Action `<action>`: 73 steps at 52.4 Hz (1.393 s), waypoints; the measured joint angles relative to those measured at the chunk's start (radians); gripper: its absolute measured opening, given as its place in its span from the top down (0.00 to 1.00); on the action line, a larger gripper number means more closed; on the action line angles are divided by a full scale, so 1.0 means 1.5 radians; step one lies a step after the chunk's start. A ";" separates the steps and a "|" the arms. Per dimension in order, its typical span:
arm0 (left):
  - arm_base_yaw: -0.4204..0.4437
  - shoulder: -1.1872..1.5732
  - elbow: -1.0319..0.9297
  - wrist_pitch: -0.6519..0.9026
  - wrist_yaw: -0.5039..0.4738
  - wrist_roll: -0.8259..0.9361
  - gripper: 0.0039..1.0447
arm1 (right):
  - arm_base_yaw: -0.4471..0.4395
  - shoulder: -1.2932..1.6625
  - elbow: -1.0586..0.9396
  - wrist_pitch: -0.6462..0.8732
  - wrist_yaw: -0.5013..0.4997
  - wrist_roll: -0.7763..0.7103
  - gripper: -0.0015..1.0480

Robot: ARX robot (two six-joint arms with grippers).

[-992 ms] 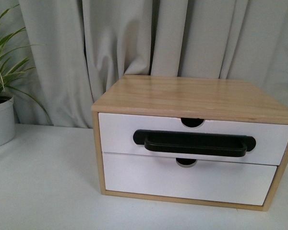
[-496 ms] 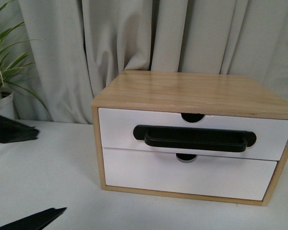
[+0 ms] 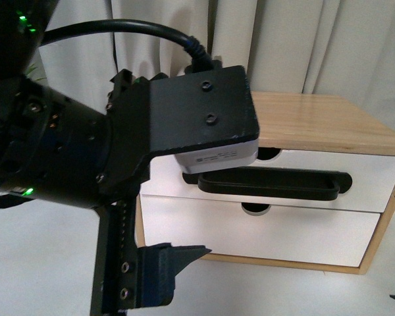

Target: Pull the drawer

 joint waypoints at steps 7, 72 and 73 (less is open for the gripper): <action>-0.012 0.029 0.041 -0.034 -0.003 0.018 0.06 | 0.005 0.028 0.026 0.005 -0.002 -0.014 0.09; -0.009 0.187 0.214 -0.184 -0.035 0.041 0.06 | 0.057 0.233 0.157 0.081 -0.041 -0.020 0.09; -0.009 0.187 0.214 -0.184 -0.034 0.041 0.06 | 0.057 0.234 0.157 0.081 -0.042 -0.019 0.09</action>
